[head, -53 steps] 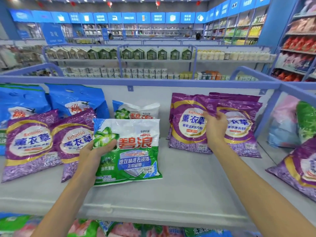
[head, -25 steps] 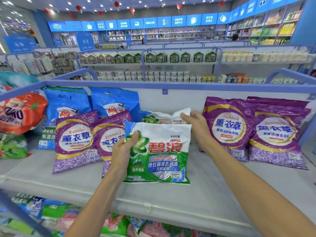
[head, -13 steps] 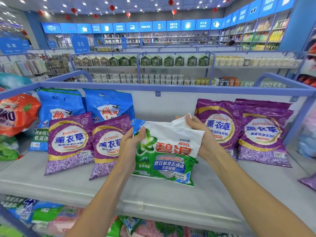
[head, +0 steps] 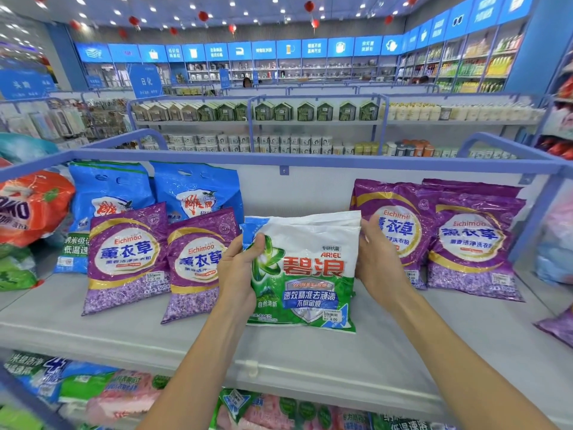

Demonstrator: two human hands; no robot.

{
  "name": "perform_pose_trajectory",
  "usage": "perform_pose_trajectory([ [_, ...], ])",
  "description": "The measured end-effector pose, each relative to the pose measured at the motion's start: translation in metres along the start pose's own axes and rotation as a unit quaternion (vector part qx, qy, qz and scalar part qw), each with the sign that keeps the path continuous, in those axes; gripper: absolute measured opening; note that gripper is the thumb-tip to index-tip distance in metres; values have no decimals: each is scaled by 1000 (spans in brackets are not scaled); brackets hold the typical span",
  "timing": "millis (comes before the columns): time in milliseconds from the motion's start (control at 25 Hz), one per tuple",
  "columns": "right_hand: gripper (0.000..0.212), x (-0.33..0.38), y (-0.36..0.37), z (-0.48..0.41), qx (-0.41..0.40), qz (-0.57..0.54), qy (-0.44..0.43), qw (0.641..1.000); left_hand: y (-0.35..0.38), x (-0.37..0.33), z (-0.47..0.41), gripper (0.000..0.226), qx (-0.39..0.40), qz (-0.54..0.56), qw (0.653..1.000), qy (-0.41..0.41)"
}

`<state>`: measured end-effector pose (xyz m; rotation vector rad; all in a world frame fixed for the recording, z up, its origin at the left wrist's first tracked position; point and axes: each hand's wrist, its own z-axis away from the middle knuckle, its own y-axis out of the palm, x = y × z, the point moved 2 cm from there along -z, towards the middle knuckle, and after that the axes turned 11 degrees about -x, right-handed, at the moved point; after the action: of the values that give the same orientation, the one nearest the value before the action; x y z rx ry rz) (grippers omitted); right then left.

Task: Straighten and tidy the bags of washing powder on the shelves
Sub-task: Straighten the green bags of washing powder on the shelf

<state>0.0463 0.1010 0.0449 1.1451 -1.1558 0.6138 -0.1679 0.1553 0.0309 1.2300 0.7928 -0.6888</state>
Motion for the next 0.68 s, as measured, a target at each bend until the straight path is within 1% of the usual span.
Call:
perform_pose_trajectory([
  [40,44,-6,-4,4,13,57,-8,998,0,1,-2,32,2,8,1000,0],
  [120,61,-19,-11,11,33,153,-12,988,-4,2,-10,54,14,-3,1000,-6],
  [160,57,-26,-11,12,30,170,-12,985,-8,2,-15,63,29,-36,999,-9],
  [200,47,-30,-8,13,18,172,-14,985,-12,2,-19,67,56,-93,994,-20],
  [280,33,-34,-1,12,-15,158,-13,987,-20,5,-26,71,137,-224,964,-46],
  [320,31,-35,3,9,-30,150,-19,988,-22,6,-28,76,155,-264,951,-47],
  [360,29,-35,7,6,-44,151,-32,987,-20,6,-28,84,142,-274,950,-48],
  [400,27,-35,11,0,-55,155,-42,985,-15,6,-30,92,109,-276,954,-41],
  [440,26,-36,16,-9,-63,161,-50,984,-5,1,-33,93,71,-272,960,-13],
  [520,29,-32,25,-30,-76,180,-59,979,20,-6,-42,77,9,-259,965,42],
  [600,40,-31,30,-56,-85,175,-44,980,43,-8,-63,63,-14,-237,969,71],
  [680,40,-38,31,-78,-103,164,-20,981,54,-7,-81,43,-21,-233,967,100],
])
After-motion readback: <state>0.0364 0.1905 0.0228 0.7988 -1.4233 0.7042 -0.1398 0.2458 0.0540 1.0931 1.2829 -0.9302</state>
